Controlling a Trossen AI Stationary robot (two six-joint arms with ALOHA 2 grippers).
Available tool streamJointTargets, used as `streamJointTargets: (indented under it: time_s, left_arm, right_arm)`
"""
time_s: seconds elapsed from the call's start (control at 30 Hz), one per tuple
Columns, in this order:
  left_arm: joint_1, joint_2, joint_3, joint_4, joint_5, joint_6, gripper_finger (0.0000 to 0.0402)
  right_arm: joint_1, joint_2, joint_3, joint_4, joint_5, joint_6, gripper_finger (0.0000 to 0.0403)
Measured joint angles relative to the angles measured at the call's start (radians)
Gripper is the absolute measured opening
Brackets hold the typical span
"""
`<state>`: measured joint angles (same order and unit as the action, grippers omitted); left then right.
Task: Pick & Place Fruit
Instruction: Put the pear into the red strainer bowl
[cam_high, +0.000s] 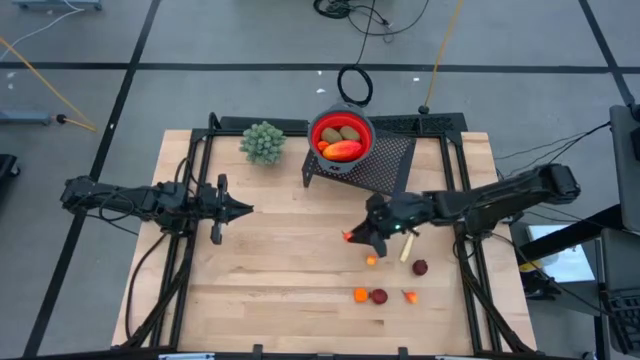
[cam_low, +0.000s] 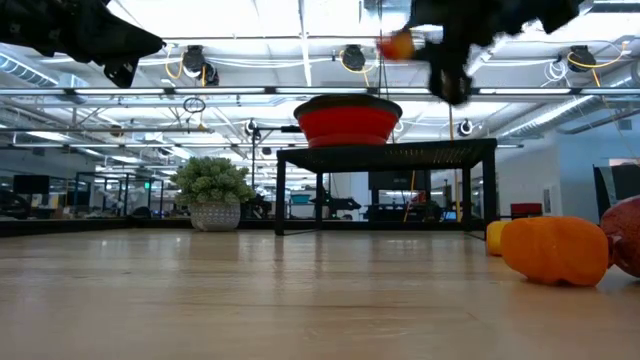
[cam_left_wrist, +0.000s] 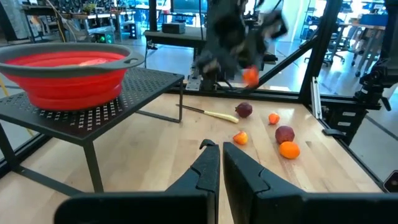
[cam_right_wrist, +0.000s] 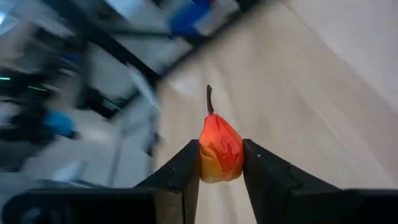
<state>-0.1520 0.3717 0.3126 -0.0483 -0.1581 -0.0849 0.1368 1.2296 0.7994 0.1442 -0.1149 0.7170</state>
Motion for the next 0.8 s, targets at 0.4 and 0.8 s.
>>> streamJointTargets:
  time_s: [0.4, 0.8]
  left_arm:
    - [0.000, 0.000, 0.000, 0.000, 0.001, -0.003, 0.0021]
    - [0.000, 0.000, 0.000, 0.000, 0.003, -0.005, 0.0021]
  right_arm:
    - [0.002, -0.084, 0.000, 0.474, -0.175, -0.219, 0.0099]
    - [0.003, -0.084, 0.000, 0.792, -0.442, -0.372, 0.0099]
